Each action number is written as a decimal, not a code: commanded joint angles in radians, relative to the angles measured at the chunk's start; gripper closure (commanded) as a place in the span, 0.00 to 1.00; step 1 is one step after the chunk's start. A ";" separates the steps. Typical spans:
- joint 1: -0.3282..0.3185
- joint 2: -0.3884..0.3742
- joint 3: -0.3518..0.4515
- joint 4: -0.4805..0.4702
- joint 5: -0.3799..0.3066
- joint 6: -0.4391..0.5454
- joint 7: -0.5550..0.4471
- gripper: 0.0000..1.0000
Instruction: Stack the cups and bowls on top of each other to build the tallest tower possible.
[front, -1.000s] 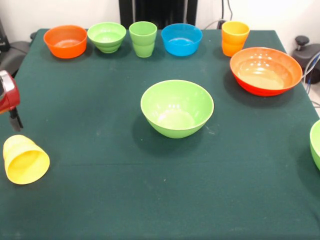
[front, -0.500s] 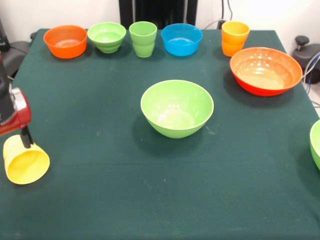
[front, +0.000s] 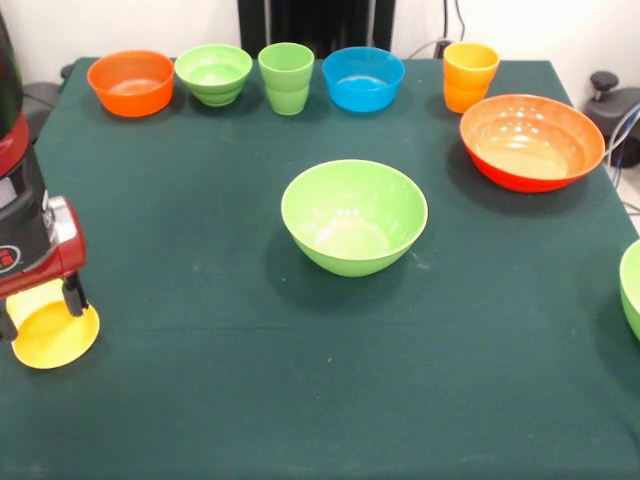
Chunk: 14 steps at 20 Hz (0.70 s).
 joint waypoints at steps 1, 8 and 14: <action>0.056 -0.036 0.084 0.046 -0.029 0.089 0.220 0.00; 0.129 -0.080 0.141 0.178 -0.043 0.054 0.194 0.00; 0.167 -0.096 0.170 0.258 -0.051 0.010 0.175 0.00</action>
